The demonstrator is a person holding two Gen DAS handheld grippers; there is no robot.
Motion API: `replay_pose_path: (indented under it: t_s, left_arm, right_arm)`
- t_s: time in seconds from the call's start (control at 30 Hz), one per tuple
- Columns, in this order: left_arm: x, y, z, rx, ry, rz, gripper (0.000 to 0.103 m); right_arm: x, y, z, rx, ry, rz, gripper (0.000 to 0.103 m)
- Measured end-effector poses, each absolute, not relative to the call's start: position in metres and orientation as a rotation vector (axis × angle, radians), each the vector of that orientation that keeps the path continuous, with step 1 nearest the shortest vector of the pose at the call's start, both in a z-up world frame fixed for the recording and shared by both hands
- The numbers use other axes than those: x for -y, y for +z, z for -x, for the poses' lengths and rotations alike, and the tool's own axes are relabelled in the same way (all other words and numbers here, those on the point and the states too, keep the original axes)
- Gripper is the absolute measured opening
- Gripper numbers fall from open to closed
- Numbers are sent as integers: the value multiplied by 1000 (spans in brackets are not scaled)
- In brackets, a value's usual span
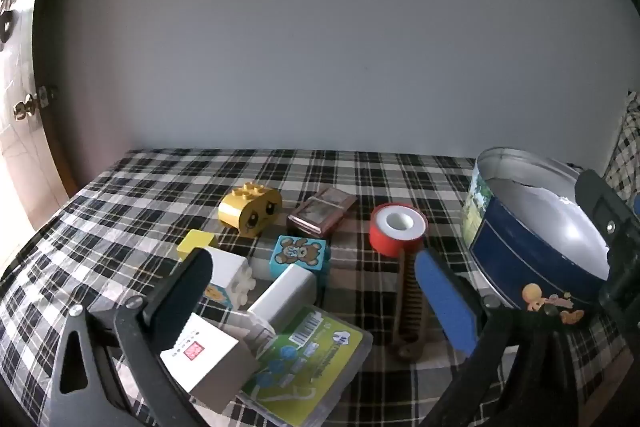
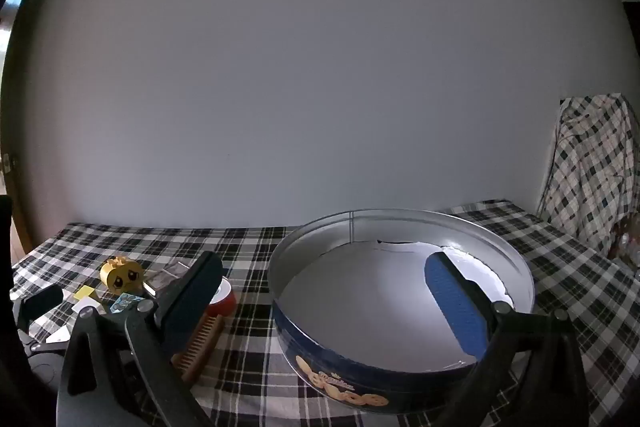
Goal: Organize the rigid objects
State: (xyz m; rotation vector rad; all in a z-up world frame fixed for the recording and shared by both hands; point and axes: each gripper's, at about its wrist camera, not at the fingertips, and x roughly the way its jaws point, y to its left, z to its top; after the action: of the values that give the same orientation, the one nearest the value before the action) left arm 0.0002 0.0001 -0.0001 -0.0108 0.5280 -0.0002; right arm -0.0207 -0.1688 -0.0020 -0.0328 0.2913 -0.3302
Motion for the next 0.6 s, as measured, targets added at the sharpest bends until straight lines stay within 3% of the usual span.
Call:
replay_pose_path:
  t_s: [0.6]
  left_arm:
    - [1,1,-3,-528,-2,7,103]
  right_arm:
    - [168,-3,18,-287,-333,6,103]
